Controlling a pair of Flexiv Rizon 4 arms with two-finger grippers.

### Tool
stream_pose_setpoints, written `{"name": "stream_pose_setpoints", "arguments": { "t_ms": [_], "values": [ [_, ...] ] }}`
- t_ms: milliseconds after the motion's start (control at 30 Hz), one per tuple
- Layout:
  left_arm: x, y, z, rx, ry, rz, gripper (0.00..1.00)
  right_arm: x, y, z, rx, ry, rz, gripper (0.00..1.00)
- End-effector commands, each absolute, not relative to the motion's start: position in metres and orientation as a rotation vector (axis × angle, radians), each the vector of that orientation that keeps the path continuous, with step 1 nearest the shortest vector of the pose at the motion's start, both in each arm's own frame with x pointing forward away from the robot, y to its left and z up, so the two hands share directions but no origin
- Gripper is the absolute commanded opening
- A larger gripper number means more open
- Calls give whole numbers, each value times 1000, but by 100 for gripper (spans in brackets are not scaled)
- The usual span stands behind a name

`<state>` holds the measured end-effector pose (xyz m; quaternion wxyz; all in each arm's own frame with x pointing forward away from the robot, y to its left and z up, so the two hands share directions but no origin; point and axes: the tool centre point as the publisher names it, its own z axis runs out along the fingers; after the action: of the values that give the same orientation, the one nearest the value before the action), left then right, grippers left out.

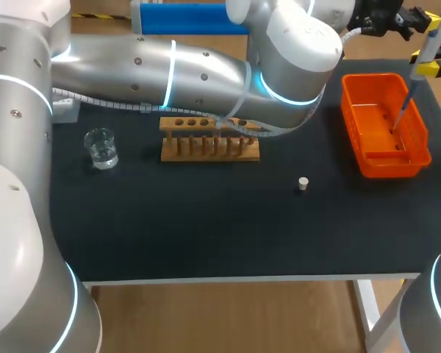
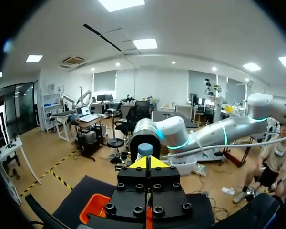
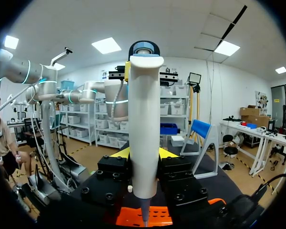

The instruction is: Invert the test tube, pick up the pipette, mount the tip to pipette, aspirate from beaker and dispense into the tube, eject the tip, return the pipette, and cap with the stopper.

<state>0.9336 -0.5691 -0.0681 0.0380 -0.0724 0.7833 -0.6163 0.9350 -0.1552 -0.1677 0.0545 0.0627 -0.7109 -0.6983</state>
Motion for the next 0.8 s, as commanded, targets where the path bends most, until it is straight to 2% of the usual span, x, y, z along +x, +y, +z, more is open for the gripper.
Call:
{"name": "stream_pose_setpoints", "arguments": {
  "t_ms": [33, 800],
  "values": [
    [936, -572, -75, -215, 2300, -2006, 0, 938, -158, -168, 200, -2154, -2117, 0],
    [937, -572, -91, -240, 2329, -1991, 0, 938, -158, -168, 200, -2154, -2117, 0]
  ]
}}
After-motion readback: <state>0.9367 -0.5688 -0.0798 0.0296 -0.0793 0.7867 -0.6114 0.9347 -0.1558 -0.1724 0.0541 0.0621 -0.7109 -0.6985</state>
